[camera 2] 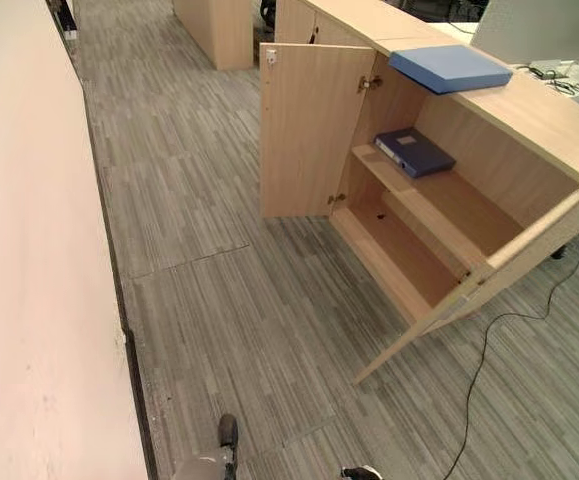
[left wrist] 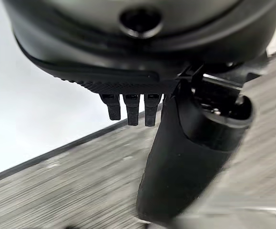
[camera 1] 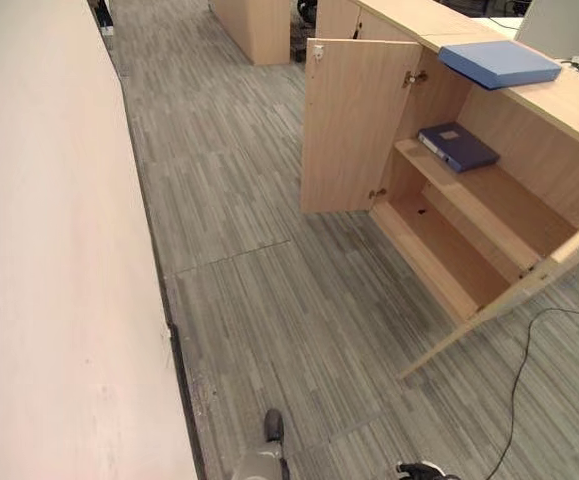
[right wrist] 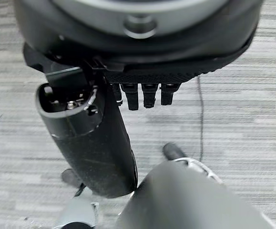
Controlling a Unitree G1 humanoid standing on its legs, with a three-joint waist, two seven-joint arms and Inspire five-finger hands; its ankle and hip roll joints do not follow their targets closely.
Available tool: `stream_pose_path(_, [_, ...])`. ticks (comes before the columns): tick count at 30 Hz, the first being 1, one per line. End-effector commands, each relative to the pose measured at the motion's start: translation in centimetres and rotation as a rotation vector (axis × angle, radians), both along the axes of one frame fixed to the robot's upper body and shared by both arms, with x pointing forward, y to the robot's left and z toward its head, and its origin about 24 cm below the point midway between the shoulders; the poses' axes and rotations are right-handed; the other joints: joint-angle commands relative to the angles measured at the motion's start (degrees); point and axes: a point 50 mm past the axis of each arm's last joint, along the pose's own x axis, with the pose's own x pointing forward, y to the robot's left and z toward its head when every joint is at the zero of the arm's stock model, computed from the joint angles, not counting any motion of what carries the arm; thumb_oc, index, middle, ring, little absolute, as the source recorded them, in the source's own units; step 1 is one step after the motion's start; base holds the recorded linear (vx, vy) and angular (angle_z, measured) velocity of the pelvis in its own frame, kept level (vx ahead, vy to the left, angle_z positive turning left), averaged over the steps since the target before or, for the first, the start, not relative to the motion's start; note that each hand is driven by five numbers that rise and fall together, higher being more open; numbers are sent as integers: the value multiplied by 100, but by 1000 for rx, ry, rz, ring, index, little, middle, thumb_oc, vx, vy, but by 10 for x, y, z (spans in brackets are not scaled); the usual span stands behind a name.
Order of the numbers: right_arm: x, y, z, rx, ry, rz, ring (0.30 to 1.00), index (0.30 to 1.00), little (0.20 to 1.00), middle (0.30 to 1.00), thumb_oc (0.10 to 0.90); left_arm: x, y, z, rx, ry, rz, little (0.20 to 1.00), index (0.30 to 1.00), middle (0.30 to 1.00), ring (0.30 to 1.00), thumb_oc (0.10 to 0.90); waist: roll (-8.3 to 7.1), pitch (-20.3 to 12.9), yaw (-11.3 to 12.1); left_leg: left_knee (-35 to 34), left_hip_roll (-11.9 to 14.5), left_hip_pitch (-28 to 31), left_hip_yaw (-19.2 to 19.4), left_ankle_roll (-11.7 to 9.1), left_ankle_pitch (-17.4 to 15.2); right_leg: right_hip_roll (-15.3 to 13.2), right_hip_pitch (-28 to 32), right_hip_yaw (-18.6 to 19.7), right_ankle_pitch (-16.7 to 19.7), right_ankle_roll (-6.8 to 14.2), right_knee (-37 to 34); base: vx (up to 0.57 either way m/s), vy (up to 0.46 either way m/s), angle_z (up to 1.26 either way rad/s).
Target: Put the empty folder in the office cabinet
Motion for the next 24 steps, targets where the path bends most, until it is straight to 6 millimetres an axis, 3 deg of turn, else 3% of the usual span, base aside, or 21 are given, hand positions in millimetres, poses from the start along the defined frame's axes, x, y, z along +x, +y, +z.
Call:
stream_pose_path(1, [-1, -17, 3, -49, 15, 91, 900, 900, 900, 900, 800, -7, -2, -1, 46, 70, -197, 900, 900, 900, 900, 800, 224, -237, -14, -79, 376, -421, -113, -648, 228, -180, -271, -48, 418, 335, 108, 246, 324, -10])
stream_pose_path(2, [2, -16, 3, -47, 6, 93, 900, 900, 900, 900, 800, -4, 0, 0, 47, 56, -199, 900, 900, 900, 900, 800, 150, -249, -18, -79, 229, -335, -149, -628, 83, -349, -276, -23, 454, 406, 224, 122, 227, 0])
stream_pose_path(3, [2, -16, 4, -47, 4, 93, 900, 900, 900, 900, 800, -3, 0, 0, 46, 55, -199, 900, 900, 900, 900, 800, 194, -251, -12, -79, 267, -378, -116, -576, 150, -312, -313, -47, 515, 384, 210, 365, 432, 1])
stream_pose_path(4, [15, -14, 7, -30, -41, 87, 900, 900, 900, 900, 800, 5, 5, 2, 59, 31, -204, 900, 900, 900, 900, 800, 97, -318, -38, -79, -230, -100, -149, -352, -231, -894, -433, -80, 1078, 613, 788, 258, 366, -2])
stream_pose_path(5, [16, -14, 7, -30, -41, 87, 900, 900, 900, 900, 800, 5, 5, 2, 59, 31, -204, 900, 900, 900, 900, 800, 91, -316, -36, -79, -239, -96, -145, -346, -236, -905, -434, -76, 1076, 621, 796, 368, 460, 7])
stream_pose_path(8, [27, -14, 10, -25, -82, 86, 900, 900, 900, 900, 800, 6, 7, 3, 58, 27, -199, 900, 900, 900, 900, 800, 113, -307, -82, -79, -743, 184, -222, -73, -527, -1466, -645, -68, 1896, 724, 1805, 210, 351, 17])
stream_pose_path(10, [30, -15, 11, -26, -93, 84, 900, 900, 900, 900, 800, 6, 8, 3, 58, 27, -191, 900, 900, 900, 900, 800, 145, -280, -109, -79, -875, 311, -295, 12, -625, -1591, -729, -36, 2091, 698, 2185, 204, 298, 30])
stream_pose_path(11, [31, -17, 12, -29, -106, 64, 900, 900, 900, 900, 800, 7, 12, 4, 65, 26, -188, 900, 900, 900, 900, 800, 179, -225, -166, -79, -1089, 554, -411, 149, -790, -1744, -787, -27, 2380, 697, 2719, 235, 280, 61])
stream_pose_path(13, [31, -20, 13, -30, -113, 43, 900, 900, 900, 900, 800, 5, 13, 5, 67, 31, -190, 900, 900, 900, 900, 800, 179, -226, -191, -79, -1170, 643, -429, 175, -880, -1814, -769, -98, 2495, 753, 2869, 214, 232, 65])
stream_pose_path(14, [31, -21, 13, -29, -115, 34, 900, 900, 900, 900, 800, 2, 15, 5, 70, 44, -183, 900, 900, 900, 900, 800, 193, -225, -192, -79, -1202, 748, -395, 205, -1008, -2015, -892, -329, 2681, 838, 3097, 116, 110, 42])
stream_pose_path(15, [31, -21, 13, -29, -115, 34, 900, 900, 900, 900, 800, 2, 15, 5, 70, 44, -183, 900, 900, 900, 900, 800, 192, -225, -197, -79, -1205, 749, -400, 206, -1009, -2018, -888, -334, 2680, 839, 3098, 205, 149, 15])
stream_pose_path(16, [30, -22, 13, -30, -120, 29, 900, 900, 900, 900, 800, 6, 15, 5, 73, 35, -197, 900, 900, 900, 900, 800, 202, -216, -220, -79, -1154, 809, -375, 218, -1109, -2040, -1035, -582, 2777, 874, 3092, 133, 61, -9])
stream_pose_path(18, [32, -28, 15, -35, -143, -45, 900, 900, 900, 900, 800, 9, 12, 5, 74, 29, -222, 900, 900, 900, 900, 800, 325, -134, -314, -79, -1003, 906, -390, 205, -1139, -1942, -1419, -693, 2425, 814, 3186, 164, 60, -8])
stream_pose_path(19, [57, -22, 21, -39, -187, -89, 900, 900, 900, 900, 800, 6, 8, 3, 67, 51, -257, 900, 900, 900, 900, 800, 405, -169, -239, -79, -958, 1002, -421, 204, -1183, -1918, -1512, -839, 2215, 784, 3154, 166, 67, 8])
stream_pose_path(20, [55, -18, 20, -21, -195, -114, 900, 900, 900, 900, 800, 11, 1, 2, 58, 22, -254, 900, 900, 900, 900, 800, 529, -53, -305, -79, -877, 1112, -464, 207, -1195, -1840, -1904, -812, 2099, 767, 3257, 131, 62, 6])
stream_pose_path(21, [54, -19, 20, -21, -194, -114, 900, 900, 900, 900, 800, 11, 1, 2, 58, 22, -255, 900, 900, 900, 900, 800, 529, -57, -298, -79, -877, 1108, -458, 207, -1196, -1841, -1915, -803, 2097, 767, 3262, 138, 33, 11])
stream_pose_path(22, [47, -23, 18, -20, -177, -154, 900, 900, 900, 900, 800, 6, 0, 1, 44, 37, -240, 900, 900, 900, 900, 800, 629, 112, -415, -79, -760, 1351, -462, 197, -1255, -1691, -2342, -862, 1985, 739, 3025, 145, -29, 12])
stream_pose_path(24, [49, -23, 19, -23, -181, -155, 900, 900, 900, 900, 800, 1, -2, 0, 28, 46, -207, 900, 900, 900, 900, 800, 658, 291, -500, -79, -655, 1654, -496, 143, -1381, -1251, -2702, -887, 2019, 715, 2275, 205, -107, -11])
